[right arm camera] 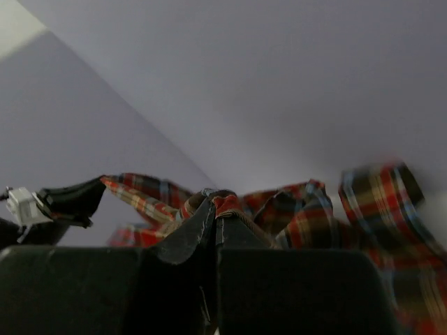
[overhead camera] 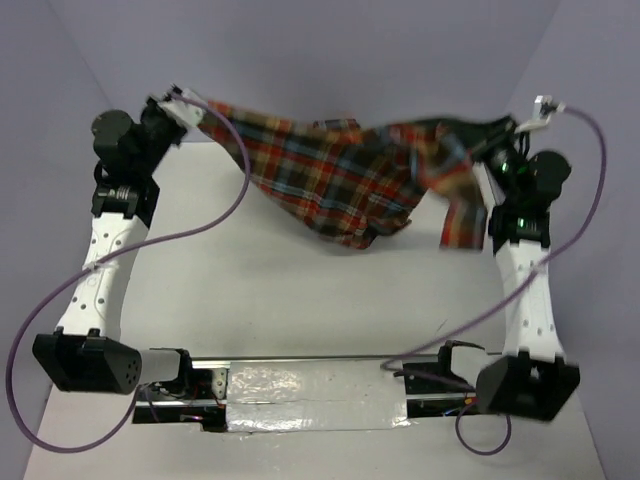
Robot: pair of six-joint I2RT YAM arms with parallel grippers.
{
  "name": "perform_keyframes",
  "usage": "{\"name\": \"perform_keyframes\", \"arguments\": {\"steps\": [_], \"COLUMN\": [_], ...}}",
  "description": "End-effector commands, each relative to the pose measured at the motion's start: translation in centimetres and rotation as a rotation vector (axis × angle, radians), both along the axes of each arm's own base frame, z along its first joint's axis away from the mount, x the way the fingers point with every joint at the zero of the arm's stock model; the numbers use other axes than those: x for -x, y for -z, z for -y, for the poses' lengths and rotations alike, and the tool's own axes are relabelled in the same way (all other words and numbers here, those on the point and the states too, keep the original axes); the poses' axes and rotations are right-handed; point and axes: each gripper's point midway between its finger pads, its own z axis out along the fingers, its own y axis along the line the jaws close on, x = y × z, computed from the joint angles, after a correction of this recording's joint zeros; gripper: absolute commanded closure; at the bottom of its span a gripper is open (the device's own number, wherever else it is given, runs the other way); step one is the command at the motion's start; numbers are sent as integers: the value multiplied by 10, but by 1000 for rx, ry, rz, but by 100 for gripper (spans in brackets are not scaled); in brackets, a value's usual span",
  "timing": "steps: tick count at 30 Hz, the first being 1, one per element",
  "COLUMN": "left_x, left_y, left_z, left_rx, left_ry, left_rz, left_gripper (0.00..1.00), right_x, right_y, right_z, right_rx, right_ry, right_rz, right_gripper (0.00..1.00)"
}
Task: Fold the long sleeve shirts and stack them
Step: Flatten the shirt out
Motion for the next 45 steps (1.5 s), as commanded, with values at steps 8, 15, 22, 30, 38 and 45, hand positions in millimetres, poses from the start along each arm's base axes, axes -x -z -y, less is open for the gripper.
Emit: {"name": "perform_keyframes", "arguments": {"steps": [8,15,22,30,38,45], "left_x": [176,202,80,-157,-133,-93], "left_y": [228,288,285,91,-49,-23], "left_z": [-1,-39,-32,-52,-51,-32], "left_rx": [-379,-399,-209,168,249,107], "left_ry": [121,-70,-109,-290,-249,-183], "left_rz": [-762,-967,-862,-426,123,0], "left_gripper": [100,100,100,100,100,100], "right_x": [155,155,50,-160,-135,-116], "right_y": [198,268,225,6,-130,-52], "right_z": [-22,-28,-13,-33,1,-22], "right_rx": [250,106,40,10,-32,168], "right_ry": [89,24,36,-144,-28,-133], "right_rz": [-325,-564,-520,-239,242,8], "right_gripper": [100,100,100,100,100,100]}}
